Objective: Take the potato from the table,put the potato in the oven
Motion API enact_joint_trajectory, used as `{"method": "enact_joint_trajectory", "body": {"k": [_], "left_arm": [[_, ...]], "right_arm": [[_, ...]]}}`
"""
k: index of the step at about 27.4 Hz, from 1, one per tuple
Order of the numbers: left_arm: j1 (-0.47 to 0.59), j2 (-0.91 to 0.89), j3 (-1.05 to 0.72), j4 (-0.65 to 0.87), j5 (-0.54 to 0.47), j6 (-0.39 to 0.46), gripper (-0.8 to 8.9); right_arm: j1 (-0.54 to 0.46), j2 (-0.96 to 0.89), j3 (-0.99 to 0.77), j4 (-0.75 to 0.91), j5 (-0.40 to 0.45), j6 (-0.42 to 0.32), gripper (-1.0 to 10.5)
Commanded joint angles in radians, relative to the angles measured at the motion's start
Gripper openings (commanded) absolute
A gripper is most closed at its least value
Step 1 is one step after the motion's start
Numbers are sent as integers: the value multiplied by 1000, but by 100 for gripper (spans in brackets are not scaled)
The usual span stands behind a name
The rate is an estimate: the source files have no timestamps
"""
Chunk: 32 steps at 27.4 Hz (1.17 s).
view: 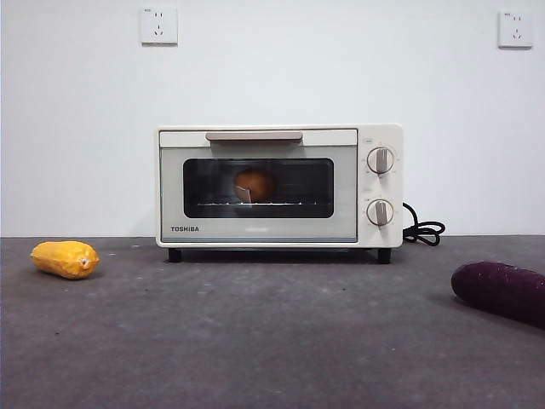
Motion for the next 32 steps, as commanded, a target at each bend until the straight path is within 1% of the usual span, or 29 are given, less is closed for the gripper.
{"method": "enact_joint_trajectory", "body": {"k": [1, 4, 6, 7, 10, 12, 14, 16, 18, 20, 25, 27, 32], "left_arm": [[3, 0, -10, 10, -3, -7, -4], [3, 0, -10, 10, -3, -7, -4], [3, 0, -10, 10, -2, -7, -4], [3, 0, -10, 10, -2, -7, -4], [3, 0, -10, 10, -3, -7, -4], [3, 0, -10, 10, -2, -7, -4], [3, 0, -10, 10, -3, -7, -4], [3, 0, -10, 10, -3, -7, -4], [3, 0, -10, 10, -2, -7, -4], [3, 0, -10, 10, -3, -7, -4], [3, 0, -10, 10, -2, -7, -4], [3, 0, -10, 10, -3, -7, -4], [3, 1, -10, 10, -3, -7, -4]], "right_arm": [[-85, -93, -266, 202, -183, 51, 2], [-173, -168, -451, 321, -346, 136, 2], [-222, -206, -538, 343, -403, 189, 2], [-243, -222, -576, 348, -405, 210, 2], [-273, -254, -656, 353, -393, 221, 2], [-272, -262, -695, 356, -343, 216, 2], [-272, -273, -731, 364, -297, 225, 2], [-272, -292, -765, 375, -270, 250, 2], [-272, -317, -798, 380, -263, 275, 2], [-272, -348, -797, 309, -252, 277, 2], [-272, -378, -797, 213, -161, 306, 2], [-272, -378, -797, 186, -147, 310, 2], [-272, -378, -797, 135, -151, 309, 2]]}}
